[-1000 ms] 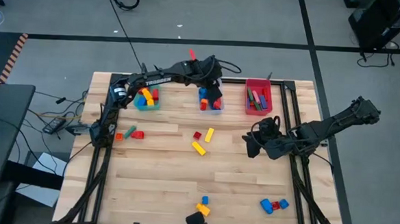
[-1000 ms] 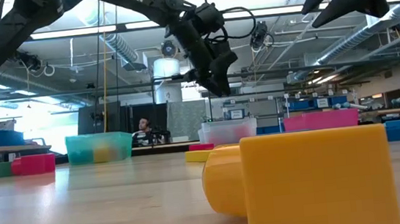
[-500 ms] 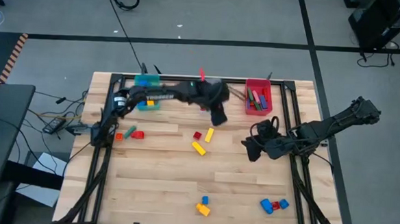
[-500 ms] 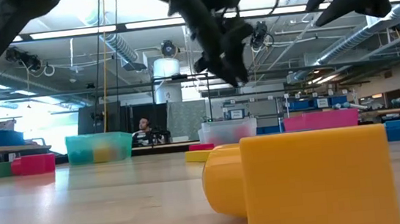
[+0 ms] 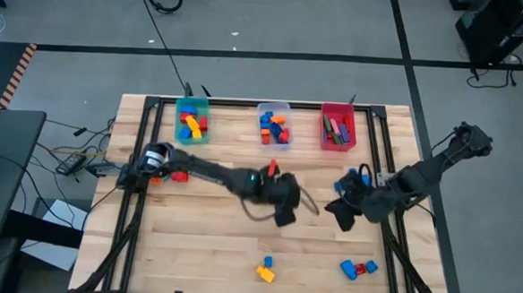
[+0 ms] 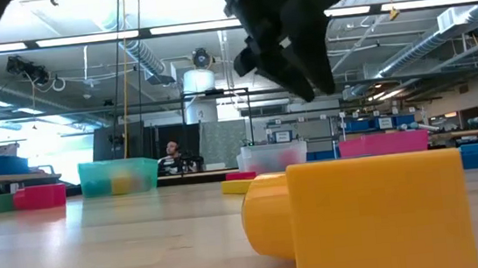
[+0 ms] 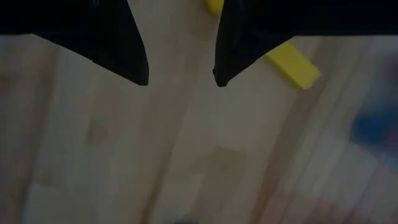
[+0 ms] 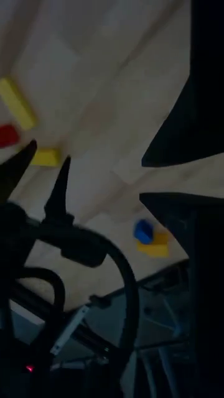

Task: Sort blocks by size
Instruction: Put the blue 1 stud game piece into the blue bin

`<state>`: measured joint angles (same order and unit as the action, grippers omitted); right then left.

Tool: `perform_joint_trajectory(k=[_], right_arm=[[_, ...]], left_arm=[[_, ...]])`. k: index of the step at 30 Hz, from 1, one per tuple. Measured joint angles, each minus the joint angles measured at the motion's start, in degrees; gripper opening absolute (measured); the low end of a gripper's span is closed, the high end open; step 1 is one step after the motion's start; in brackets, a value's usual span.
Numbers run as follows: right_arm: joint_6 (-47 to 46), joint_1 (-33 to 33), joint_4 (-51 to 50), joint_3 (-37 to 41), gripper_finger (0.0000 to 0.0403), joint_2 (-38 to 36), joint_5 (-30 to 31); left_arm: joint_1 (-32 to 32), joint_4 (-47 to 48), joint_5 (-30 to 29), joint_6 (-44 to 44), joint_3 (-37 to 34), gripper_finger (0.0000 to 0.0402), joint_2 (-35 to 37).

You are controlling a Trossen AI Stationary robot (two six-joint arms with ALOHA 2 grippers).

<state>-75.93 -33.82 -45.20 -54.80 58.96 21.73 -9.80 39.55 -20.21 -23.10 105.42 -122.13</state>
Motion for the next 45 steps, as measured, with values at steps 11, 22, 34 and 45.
perform_joint_trajectory(k=[11, 22, 34, 45], right_arm=[[-9.1, -7.7, -12.9, -14.9, 0.0013, 16.4, -0.2], [-19.7, -8.4, -33.7, -31.8, 0.0021, 36.0, -11.0], [-31.0, -11.9, -31.5, -35.0, 0.0074, 42.1, -11.5], [-31.6, -12.7, -32.8, -34.9, 0.0202, 44.7, -15.5]], left_arm=[[-12.6, 1.3, -17.0, -5.7, -2.7, 0.0191, 0.0], [-22.2, 10.1, -19.1, -6.0, -3.2, 0.0191, 0.3], [-28.6, -10.2, -19.0, -12.0, -39.4, 0.0191, 24.1], [-34.5, -29.0, -18.5, -12.1, -63.7, 0.0191, 47.6]])
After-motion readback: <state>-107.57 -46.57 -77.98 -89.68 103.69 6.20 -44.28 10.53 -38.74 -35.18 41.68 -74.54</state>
